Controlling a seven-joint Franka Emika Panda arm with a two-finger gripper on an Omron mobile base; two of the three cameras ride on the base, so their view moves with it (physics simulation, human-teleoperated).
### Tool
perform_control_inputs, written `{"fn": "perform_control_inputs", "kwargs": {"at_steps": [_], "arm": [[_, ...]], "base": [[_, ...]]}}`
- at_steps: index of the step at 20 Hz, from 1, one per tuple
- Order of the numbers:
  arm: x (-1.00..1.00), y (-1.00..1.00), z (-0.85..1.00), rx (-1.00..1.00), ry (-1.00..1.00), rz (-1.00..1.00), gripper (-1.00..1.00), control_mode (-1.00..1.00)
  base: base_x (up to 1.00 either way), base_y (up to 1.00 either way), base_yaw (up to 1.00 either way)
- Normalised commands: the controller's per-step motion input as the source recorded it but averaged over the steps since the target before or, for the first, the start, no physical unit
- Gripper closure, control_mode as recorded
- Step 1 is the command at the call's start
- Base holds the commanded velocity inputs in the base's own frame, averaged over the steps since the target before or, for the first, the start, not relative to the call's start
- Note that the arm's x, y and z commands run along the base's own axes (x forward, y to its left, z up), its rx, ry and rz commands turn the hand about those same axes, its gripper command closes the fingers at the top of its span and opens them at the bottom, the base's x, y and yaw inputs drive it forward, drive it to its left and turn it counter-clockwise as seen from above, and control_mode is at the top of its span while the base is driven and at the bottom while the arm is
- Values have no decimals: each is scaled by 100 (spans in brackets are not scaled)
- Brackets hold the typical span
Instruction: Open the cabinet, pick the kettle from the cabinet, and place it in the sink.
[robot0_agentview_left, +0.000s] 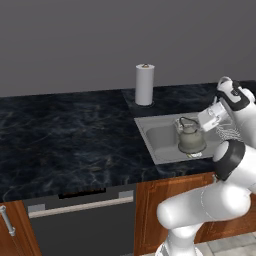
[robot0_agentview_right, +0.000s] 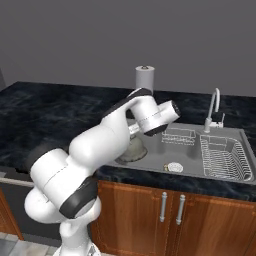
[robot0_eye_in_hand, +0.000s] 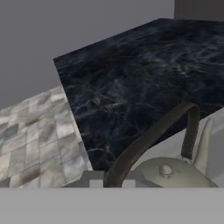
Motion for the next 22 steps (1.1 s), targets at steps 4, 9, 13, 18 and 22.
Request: {"fn": "perform_control_inputs", "kwargs": {"at_steps": [4, 9, 13, 18, 22], "arm": [[21, 4, -25, 0, -9, -3, 100, -100], [22, 0, -25, -1, -4, 0, 100, -100], [31, 0, -24, 0, -1, 1, 100, -100], [35, 0, -22, 0, 0, 9, 100, -100], [30, 0, -24, -1, 0, 11, 100, -100]], "base": [[0, 0, 0], [0, 0, 0], [0, 0, 0], [0, 0, 0], [0, 0, 0]]}}
